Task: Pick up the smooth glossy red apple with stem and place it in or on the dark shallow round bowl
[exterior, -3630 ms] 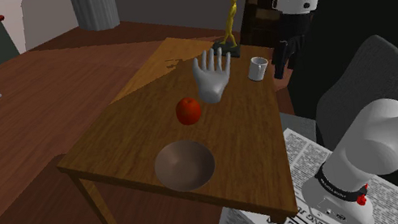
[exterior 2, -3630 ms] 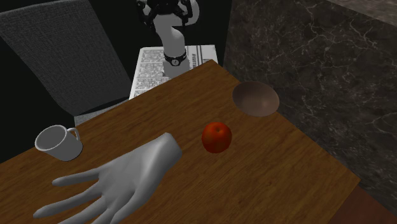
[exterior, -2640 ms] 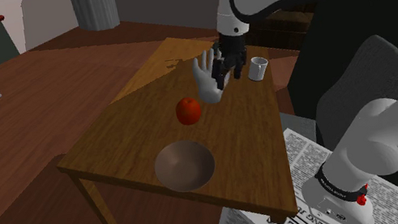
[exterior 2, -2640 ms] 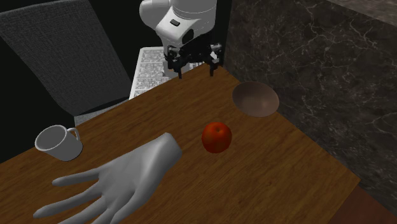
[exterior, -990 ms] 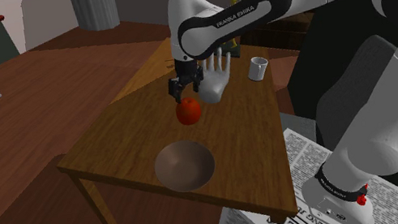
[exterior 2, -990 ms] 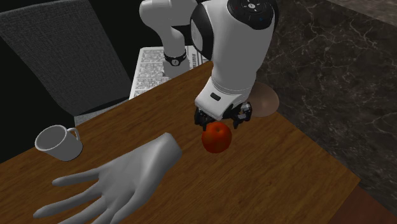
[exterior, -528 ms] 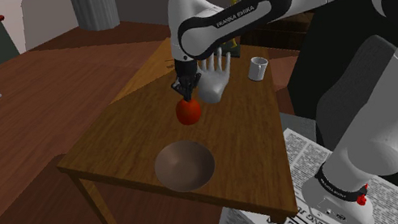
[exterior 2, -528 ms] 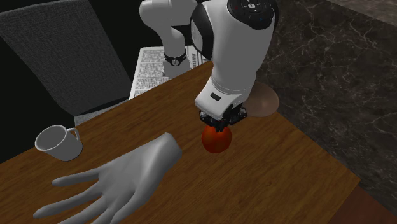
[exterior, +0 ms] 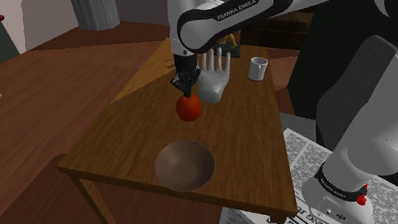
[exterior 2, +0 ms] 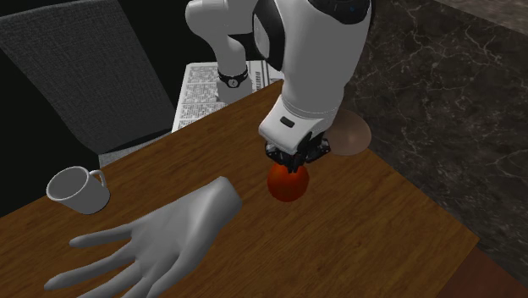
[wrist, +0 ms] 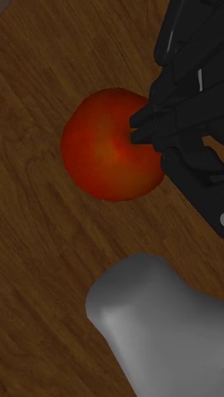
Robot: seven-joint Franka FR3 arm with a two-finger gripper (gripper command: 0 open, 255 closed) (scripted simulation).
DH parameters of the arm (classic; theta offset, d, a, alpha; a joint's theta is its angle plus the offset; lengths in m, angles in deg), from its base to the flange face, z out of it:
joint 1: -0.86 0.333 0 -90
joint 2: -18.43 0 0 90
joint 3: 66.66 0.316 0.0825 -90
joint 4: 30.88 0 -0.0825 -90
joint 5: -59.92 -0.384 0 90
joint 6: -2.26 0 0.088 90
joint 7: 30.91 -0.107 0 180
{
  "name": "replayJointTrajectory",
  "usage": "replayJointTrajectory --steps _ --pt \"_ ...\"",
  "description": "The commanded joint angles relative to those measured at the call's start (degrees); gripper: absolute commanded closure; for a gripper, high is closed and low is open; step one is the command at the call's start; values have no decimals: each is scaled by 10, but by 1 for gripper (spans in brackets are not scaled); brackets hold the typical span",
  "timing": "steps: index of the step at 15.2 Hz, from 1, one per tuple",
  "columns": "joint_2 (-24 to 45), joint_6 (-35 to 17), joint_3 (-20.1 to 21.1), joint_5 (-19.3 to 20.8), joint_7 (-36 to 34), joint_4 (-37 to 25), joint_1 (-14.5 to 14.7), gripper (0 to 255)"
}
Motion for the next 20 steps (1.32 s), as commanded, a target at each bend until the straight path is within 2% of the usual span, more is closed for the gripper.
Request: replayJointTrajectory --steps 1,20 --pt "-8 13 0 -2 1 -6 0 255" --pt "-35 148 0 -11 10 -114 -1 255"
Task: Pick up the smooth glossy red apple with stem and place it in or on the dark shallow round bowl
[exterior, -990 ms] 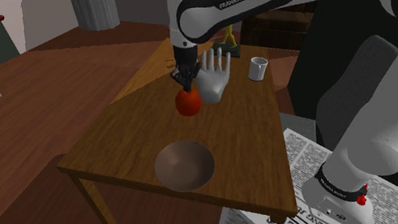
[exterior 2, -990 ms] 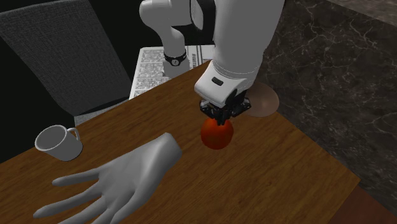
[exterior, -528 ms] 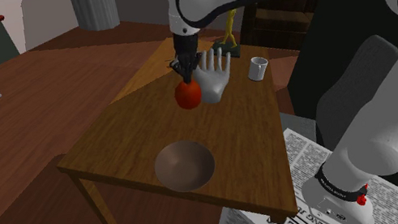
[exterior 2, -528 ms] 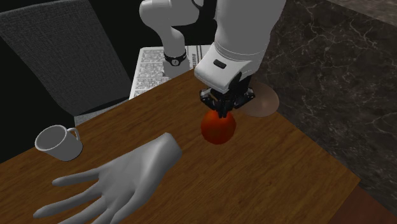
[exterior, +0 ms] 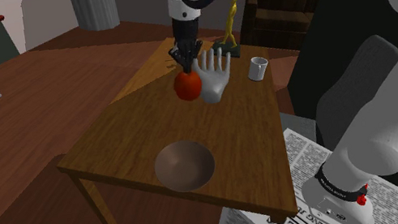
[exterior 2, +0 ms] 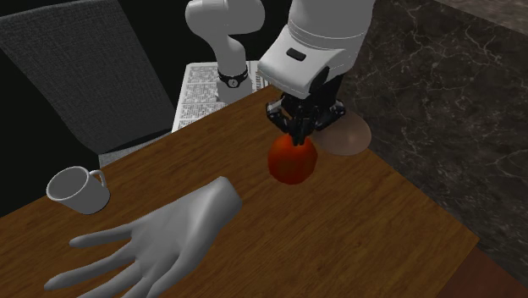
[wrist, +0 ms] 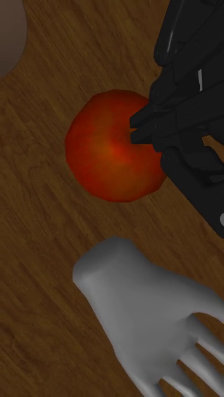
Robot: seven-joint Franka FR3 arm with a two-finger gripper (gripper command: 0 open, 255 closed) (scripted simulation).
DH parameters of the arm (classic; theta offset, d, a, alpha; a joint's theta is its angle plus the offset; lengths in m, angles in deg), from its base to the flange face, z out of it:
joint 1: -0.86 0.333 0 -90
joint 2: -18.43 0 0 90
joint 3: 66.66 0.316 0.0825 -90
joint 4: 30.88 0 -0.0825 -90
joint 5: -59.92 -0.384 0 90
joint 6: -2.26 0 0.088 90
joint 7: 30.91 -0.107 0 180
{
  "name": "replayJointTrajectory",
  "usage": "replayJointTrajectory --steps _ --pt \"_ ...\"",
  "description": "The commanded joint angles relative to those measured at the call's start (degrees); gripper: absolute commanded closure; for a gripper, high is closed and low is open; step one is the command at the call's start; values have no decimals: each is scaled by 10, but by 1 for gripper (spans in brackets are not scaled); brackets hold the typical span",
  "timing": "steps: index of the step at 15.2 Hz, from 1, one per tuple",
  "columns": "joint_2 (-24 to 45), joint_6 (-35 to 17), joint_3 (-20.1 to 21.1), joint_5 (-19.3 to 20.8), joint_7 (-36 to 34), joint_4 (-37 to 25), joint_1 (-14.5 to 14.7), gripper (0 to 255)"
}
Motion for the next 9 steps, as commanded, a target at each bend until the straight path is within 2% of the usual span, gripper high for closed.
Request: replayJointTrajectory --steps 1,9 --pt "-11 8 5 -3 -9 3 5 255" --pt "-78 48 51 -28 -90 29 47 255"
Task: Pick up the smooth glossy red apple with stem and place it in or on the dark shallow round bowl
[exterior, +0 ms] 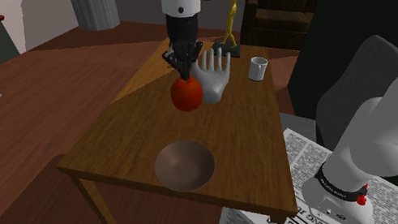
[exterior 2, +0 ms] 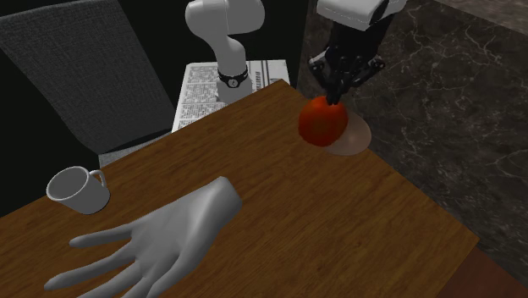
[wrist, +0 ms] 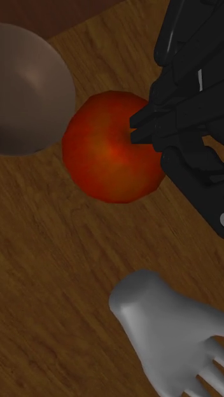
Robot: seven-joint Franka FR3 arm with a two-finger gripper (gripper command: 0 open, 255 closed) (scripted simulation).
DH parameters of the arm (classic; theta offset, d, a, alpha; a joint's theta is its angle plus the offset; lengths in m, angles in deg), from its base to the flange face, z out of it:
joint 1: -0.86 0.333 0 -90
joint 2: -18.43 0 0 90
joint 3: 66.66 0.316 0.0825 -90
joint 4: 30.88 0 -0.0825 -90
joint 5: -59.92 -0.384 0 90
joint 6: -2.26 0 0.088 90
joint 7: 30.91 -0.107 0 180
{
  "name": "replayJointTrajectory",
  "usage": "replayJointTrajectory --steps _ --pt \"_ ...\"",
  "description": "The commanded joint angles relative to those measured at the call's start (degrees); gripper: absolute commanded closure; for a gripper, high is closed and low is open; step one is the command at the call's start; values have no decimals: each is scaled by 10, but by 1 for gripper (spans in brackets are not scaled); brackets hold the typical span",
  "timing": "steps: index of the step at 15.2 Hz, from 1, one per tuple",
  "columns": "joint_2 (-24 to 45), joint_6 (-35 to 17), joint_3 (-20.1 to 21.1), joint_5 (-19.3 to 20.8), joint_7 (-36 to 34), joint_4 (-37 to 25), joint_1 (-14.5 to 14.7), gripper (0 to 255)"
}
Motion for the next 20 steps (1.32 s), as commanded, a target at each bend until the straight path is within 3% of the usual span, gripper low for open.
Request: replayJointTrajectory --steps 1,10,20 --pt "-16 10 12 -7 -21 5 11 255" --pt "-45 67 78 -31 -134 -27 60 255" --pt "-52 -10 80 -35 -132 56 62 255"
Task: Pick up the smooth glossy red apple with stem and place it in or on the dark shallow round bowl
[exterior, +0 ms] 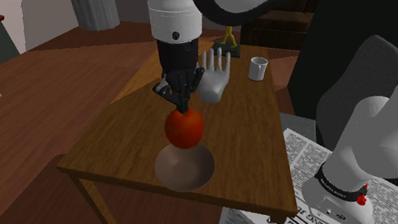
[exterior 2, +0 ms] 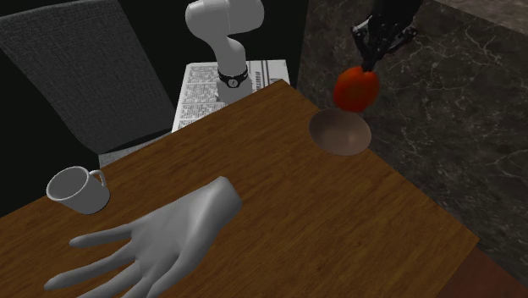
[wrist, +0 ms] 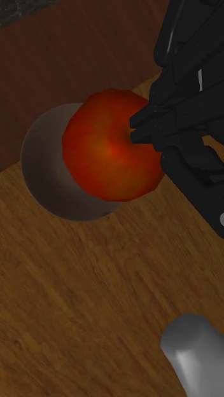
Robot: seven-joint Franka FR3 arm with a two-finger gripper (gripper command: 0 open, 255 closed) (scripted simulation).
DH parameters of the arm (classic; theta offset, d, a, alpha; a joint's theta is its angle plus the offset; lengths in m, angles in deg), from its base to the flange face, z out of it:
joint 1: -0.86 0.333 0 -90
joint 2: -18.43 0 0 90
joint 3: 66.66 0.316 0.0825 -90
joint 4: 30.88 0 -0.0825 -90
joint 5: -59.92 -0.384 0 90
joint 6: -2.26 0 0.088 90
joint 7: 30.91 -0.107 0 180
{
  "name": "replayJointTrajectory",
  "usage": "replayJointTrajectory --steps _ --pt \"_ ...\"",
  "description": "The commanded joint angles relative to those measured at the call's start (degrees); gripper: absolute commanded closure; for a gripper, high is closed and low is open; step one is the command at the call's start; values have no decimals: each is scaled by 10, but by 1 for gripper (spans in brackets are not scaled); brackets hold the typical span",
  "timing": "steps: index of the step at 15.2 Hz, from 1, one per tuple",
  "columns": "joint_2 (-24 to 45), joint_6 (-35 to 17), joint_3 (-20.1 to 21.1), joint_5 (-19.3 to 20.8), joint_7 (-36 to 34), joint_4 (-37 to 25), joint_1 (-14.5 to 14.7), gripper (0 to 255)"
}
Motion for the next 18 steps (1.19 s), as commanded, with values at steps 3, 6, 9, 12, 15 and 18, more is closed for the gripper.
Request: replayJointTrajectory --steps 3,6,9,12,15,18 --pt "2 -31 2 0 0 29 1 255" --pt "4 -54 3 0 -1 50 1 255" --pt "7 -77 5 1 -2 71 2 255" --pt "11 -100 7 2 -3 90 2 255" --pt "17 -124 9 4 -5 108 3 255" --pt "24 -146 11 6 -8 124 3 255"
